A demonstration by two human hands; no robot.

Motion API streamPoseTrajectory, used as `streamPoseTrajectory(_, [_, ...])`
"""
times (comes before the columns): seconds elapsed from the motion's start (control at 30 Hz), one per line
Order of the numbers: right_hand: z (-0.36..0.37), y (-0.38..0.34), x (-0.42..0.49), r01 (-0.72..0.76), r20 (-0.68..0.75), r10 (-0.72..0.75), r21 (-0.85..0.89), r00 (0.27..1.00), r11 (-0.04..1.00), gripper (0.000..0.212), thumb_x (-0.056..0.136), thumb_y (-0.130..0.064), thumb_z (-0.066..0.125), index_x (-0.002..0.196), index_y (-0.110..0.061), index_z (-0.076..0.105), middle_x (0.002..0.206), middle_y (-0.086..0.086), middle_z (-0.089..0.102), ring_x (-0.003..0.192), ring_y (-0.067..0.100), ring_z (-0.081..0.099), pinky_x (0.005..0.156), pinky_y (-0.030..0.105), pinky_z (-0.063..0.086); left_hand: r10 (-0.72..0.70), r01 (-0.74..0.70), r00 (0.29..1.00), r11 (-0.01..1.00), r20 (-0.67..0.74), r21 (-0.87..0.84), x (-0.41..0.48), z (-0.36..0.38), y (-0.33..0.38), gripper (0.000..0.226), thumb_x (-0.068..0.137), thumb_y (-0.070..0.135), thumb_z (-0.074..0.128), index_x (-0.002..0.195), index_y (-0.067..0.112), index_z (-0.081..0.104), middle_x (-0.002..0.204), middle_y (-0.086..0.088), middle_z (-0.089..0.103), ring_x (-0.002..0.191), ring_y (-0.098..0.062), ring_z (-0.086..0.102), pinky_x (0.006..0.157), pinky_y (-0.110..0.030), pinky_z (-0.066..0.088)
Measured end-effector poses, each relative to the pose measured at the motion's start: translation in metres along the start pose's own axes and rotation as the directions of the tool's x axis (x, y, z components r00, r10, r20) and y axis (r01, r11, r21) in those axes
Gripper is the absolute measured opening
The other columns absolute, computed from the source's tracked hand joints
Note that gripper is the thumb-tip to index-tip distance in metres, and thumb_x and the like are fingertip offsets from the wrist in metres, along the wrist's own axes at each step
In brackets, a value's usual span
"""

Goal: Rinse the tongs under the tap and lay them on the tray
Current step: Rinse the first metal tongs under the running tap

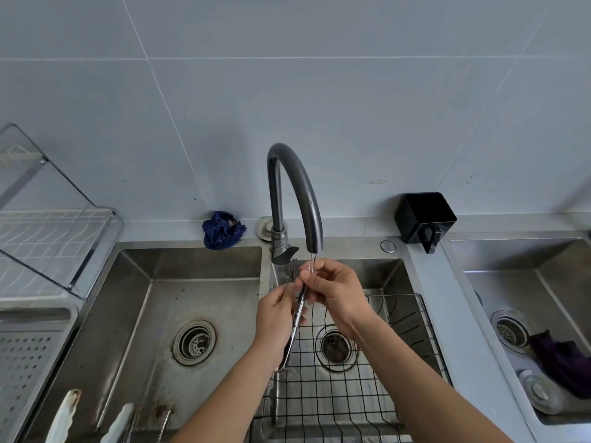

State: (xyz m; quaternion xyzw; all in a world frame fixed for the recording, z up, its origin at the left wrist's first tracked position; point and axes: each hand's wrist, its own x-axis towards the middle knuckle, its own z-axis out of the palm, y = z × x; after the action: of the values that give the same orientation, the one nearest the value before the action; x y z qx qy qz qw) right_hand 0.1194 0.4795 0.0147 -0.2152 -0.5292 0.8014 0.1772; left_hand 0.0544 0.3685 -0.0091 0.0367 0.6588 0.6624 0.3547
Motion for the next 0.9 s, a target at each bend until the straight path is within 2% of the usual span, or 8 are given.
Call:
streamPoseTrajectory(0.13, [0.011,0.004,-0.009,0.074,-0.019,-0.081,-0.26,0.997,0.963,0.043,0.105,-0.032,0.053,0.082,0.002,0.066,0.073,0.027,0.066,0.047,0.019,0.056,0.045,0.027,0.047,0.005,-0.009,0.999,0.998,0.05,0.066,0.002,0.007,0.006,0.043,0.102,0.039,0.053,0.07,0.017,0.071,0.057,-0.009,0.06,0.047,-0.02,0.052,0.043,-0.029,0.039])
streamPoseTrajectory(0.3, [0.006,0.014,-0.019,0.04,-0.012,-0.047,-0.347,0.999,0.937,0.001,0.095,-0.013,0.067,0.095,-0.013,0.068,0.075,0.003,0.063,0.066,0.012,0.06,0.062,0.028,0.055,-0.012,0.014,1.0,0.998,0.026,-0.061,0.009,0.01,0.015,0.03,0.104,0.03,0.049,0.092,0.028,0.076,0.091,-0.011,0.073,0.076,-0.024,0.067,0.056,-0.036,0.054])
streamPoseTrajectory(0.4, [0.006,0.024,-0.025,0.003,-0.079,-0.05,-0.506,0.996,0.863,0.016,0.095,-0.023,0.066,0.08,-0.025,0.062,0.068,-0.01,0.055,0.064,0.008,0.052,0.061,0.038,0.051,-0.016,0.016,1.0,0.997,0.006,-0.075,0.014,0.009,0.017,0.022,0.103,0.017,0.053,0.097,0.026,0.072,0.096,-0.003,0.074,0.092,-0.023,0.069,0.079,-0.038,0.055])
streamPoseTrajectory(0.53, [0.0,0.025,-0.026,-0.028,-0.096,-0.035,-0.586,0.995,0.81,0.018,0.096,-0.021,0.066,0.079,-0.021,0.059,0.065,-0.014,0.05,0.062,0.004,0.044,0.064,0.029,0.04,-0.018,0.023,0.999,0.989,0.037,-0.144,0.021,0.007,0.026,0.029,0.097,-0.005,0.053,0.112,0.01,0.072,0.095,-0.013,0.071,0.093,-0.027,0.066,0.091,-0.043,0.056])
streamPoseTrajectory(0.6, [0.0,0.024,-0.027,-0.04,-0.087,-0.015,-0.596,0.996,0.802,0.02,0.096,-0.022,0.066,0.079,-0.02,0.056,0.068,-0.014,0.051,0.063,0.005,0.044,0.066,0.03,0.04,0.034,-0.03,0.999,0.993,0.034,-0.112,0.022,0.009,0.026,0.028,0.097,0.0,0.058,0.119,0.013,0.069,0.093,-0.011,0.069,0.086,-0.022,0.067,0.084,-0.04,0.057])
streamPoseTrajectory(0.67, [0.0,0.023,-0.029,-0.04,-0.134,-0.06,-0.64,0.989,0.767,0.015,0.093,-0.031,0.069,0.088,-0.024,0.057,0.085,-0.012,0.057,0.074,0.006,0.053,0.072,0.03,0.046,0.028,-0.028,1.0,0.988,-0.002,-0.152,0.02,0.012,0.028,0.017,0.097,0.023,0.063,0.107,0.013,0.072,0.083,-0.008,0.067,0.074,-0.019,0.064,0.071,-0.036,0.055])
streamPoseTrajectory(0.8, [0.005,0.03,-0.037,-0.112,-0.126,0.057,-0.487,0.99,0.866,0.049,0.089,-0.052,0.067,0.126,-0.024,0.052,0.122,-0.002,0.064,0.104,0.011,0.067,0.092,0.035,0.058,-0.121,0.121,0.992,0.94,0.017,-0.319,0.025,0.02,0.035,0.028,0.103,0.025,0.052,0.084,0.008,0.064,0.06,-0.006,0.054,0.049,-0.016,0.052,0.046,-0.031,0.047])
streamPoseTrajectory(0.9, [0.006,0.034,-0.041,-0.177,-0.02,0.178,-0.261,0.984,0.949,0.048,0.096,-0.056,0.058,0.126,-0.019,0.058,0.088,0.001,0.07,0.065,0.019,0.066,0.057,0.033,0.056,-0.135,0.151,0.988,0.904,0.069,-0.401,0.027,0.024,0.039,0.021,0.1,0.007,0.051,0.086,0.003,0.066,0.066,-0.012,0.061,0.054,-0.02,0.06,0.052,-0.033,0.057])
